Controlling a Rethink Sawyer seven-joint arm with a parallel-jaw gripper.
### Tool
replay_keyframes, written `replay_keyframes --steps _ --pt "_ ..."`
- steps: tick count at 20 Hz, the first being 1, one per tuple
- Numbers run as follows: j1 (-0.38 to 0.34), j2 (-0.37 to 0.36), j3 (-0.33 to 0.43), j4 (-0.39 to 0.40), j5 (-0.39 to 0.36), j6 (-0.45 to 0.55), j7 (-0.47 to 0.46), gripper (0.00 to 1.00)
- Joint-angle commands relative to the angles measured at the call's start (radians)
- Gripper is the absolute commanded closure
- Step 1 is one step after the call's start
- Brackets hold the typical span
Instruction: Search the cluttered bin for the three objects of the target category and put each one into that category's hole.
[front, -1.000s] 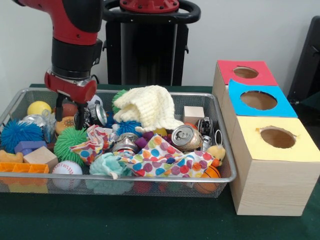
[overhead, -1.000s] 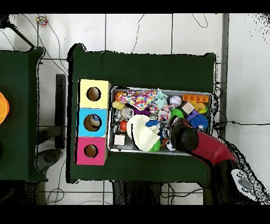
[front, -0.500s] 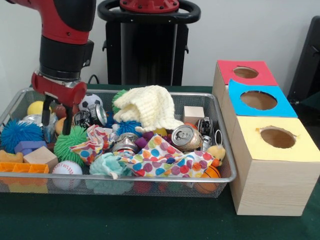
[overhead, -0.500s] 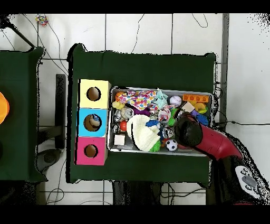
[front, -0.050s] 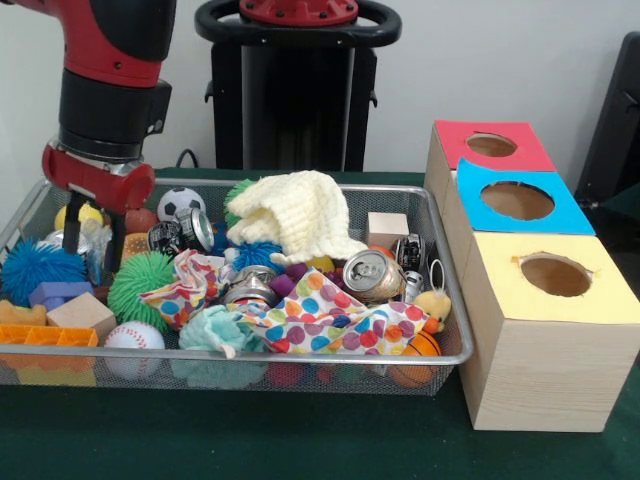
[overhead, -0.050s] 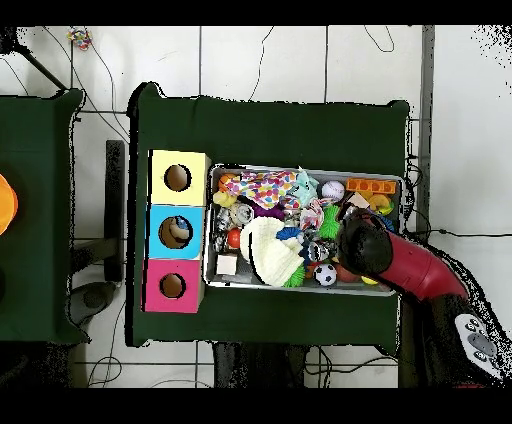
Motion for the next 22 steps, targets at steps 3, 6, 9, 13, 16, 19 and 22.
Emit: replay_keyframes --steps 3,6,9,13,16,19,22 --pt "-0.062 0.002 0.086 0.057 -0.096 0.068 -0.017 0.0" --pt "-0.073 -0.005 0.089 0.075 -0.11 0.07 -0.01 0.0" --pt "-0.086 -0.027 0.091 0.103 -0.125 0.08 -0.01 0.0" --pt "-0.106 -0.048 0.1 0.142 -0.142 0.088 -0.011 0.0" --pt "-0.113 -0.062 0.108 0.165 -0.148 0.09 -0.007 0.0" --pt "-0.105 -0.074 0.105 0.177 -0.148 0.094 0.005 0.0" --pt "-0.102 -0.072 0.113 0.186 -0.144 0.087 0.021 0.0"
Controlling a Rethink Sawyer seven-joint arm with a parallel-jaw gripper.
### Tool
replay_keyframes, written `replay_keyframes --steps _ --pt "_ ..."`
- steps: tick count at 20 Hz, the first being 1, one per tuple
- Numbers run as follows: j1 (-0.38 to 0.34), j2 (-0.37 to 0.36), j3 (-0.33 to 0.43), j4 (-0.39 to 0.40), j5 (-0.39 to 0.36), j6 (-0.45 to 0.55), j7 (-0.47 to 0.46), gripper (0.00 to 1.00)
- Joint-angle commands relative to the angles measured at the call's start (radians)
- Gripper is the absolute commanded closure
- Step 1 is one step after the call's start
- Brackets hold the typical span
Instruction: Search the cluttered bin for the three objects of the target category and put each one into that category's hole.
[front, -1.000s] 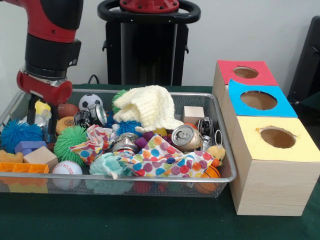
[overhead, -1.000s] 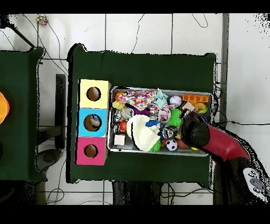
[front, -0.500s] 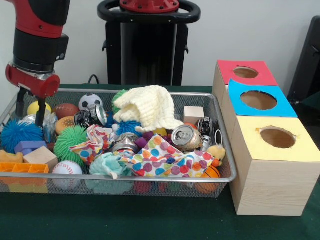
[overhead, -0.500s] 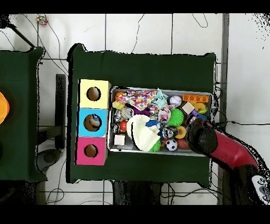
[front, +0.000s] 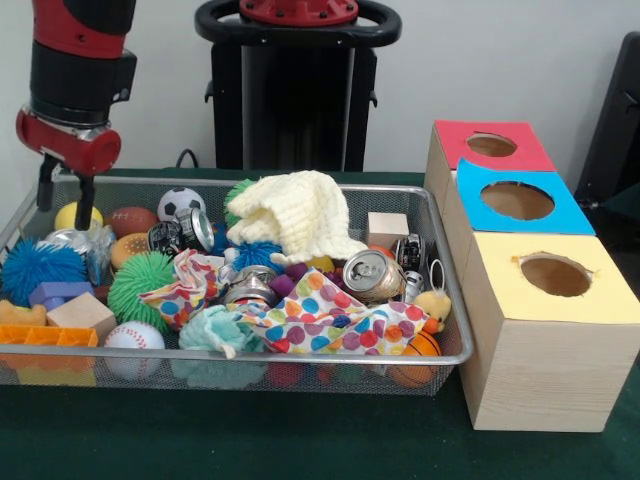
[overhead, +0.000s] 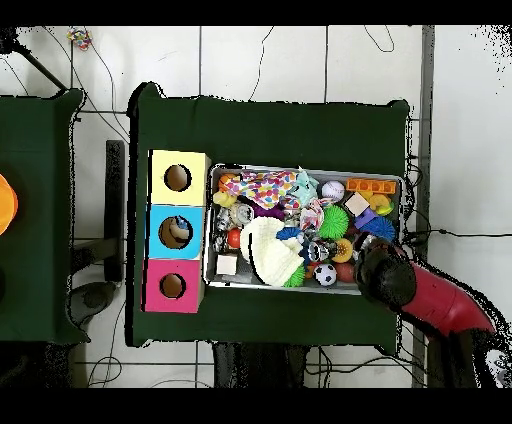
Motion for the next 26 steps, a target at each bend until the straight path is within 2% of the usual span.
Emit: replay_keyframes --steps 1,7,14,21,26 --pt "-0.003 -0.01 0.111 0.088 -0.039 0.086 0.021 0.0" --pt "0.0 -0.012 0.13 0.096 -0.024 0.07 0.039 0.0" --pt "-0.026 0.052 0.157 0.068 -0.049 -0.008 0.04 0.0" --pt "-0.03 0.08 0.15 0.057 -0.066 -0.036 0.042 0.0" --pt "-0.045 0.13 0.154 0.009 -0.087 -0.057 0.028 0.0"
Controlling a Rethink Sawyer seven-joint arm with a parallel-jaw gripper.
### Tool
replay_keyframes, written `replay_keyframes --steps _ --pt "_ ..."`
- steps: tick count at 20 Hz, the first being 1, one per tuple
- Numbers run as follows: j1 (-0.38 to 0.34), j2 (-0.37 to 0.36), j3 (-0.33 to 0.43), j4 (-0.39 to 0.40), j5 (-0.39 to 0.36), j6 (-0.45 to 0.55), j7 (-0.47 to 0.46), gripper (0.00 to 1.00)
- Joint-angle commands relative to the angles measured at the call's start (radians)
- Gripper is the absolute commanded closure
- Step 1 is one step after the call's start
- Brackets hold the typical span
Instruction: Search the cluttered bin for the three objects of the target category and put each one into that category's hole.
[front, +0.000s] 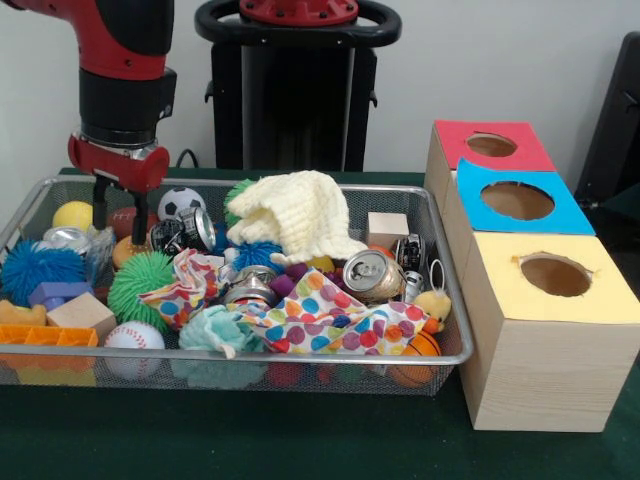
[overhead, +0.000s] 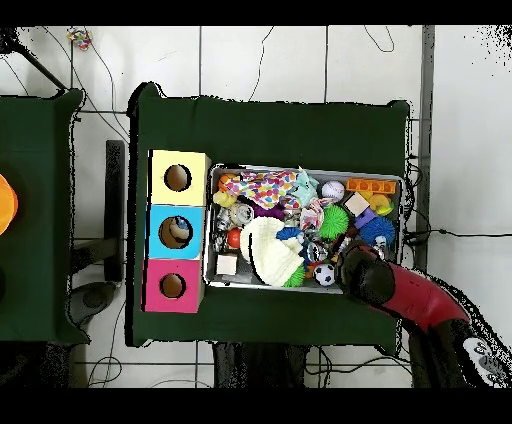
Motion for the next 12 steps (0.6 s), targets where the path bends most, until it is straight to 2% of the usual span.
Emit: replay_keyframes --steps 1,12 --pt "-0.031 0.103 0.085 -0.045 -0.07 -0.044 0.028 0.0" --pt "0.016 0.053 0.042 -0.039 -0.07 -0.012 0.055 0.0"
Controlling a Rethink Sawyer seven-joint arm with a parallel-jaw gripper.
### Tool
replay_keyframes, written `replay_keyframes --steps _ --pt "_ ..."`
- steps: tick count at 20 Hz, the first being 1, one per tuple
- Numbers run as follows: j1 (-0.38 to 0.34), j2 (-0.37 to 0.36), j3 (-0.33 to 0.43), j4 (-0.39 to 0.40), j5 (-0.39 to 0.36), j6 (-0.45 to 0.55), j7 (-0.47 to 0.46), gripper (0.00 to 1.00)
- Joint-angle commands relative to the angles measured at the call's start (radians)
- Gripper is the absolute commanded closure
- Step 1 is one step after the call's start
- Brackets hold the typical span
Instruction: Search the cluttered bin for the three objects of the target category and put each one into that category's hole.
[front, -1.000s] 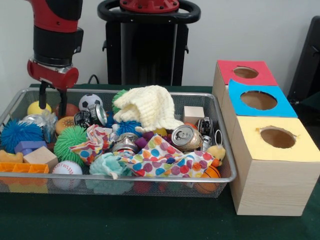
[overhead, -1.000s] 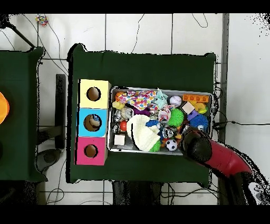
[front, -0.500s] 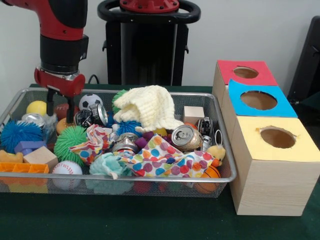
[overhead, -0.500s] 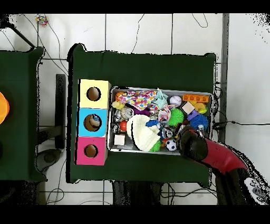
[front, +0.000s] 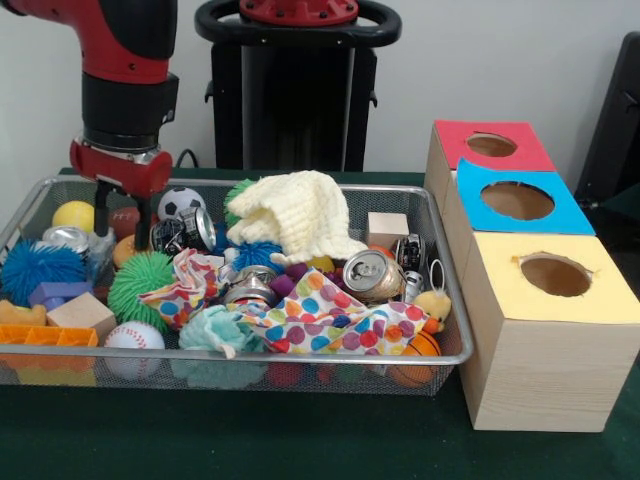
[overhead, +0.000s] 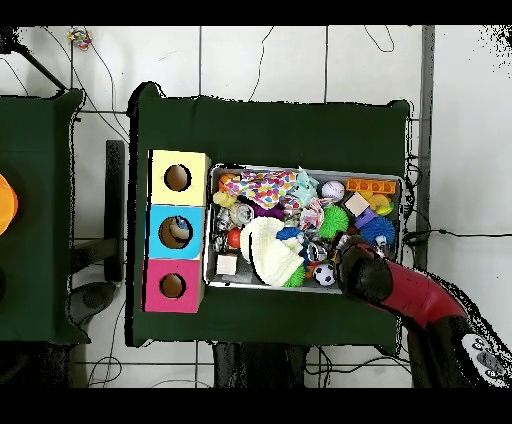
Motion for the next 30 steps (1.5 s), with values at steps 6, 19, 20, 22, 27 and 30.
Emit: replay_keyframes --steps 6,19,20,22,27,30 --pt "0.045 -0.017 0.015 -0.014 -0.034 0.062 0.052 0.0" --pt "0.027 -0.033 0.023 -0.03 -0.036 0.088 0.026 0.0" --pt "0.032 -0.03 0.018 -0.036 -0.038 0.086 0.026 0.0" --pt "0.029 -0.021 0.019 -0.046 -0.04 0.083 0.024 0.0" --pt "0.014 0.003 0.024 -0.061 -0.049 0.068 0.015 0.0" --pt "0.003 0.032 0.028 -0.071 -0.056 0.042 0.016 0.0"
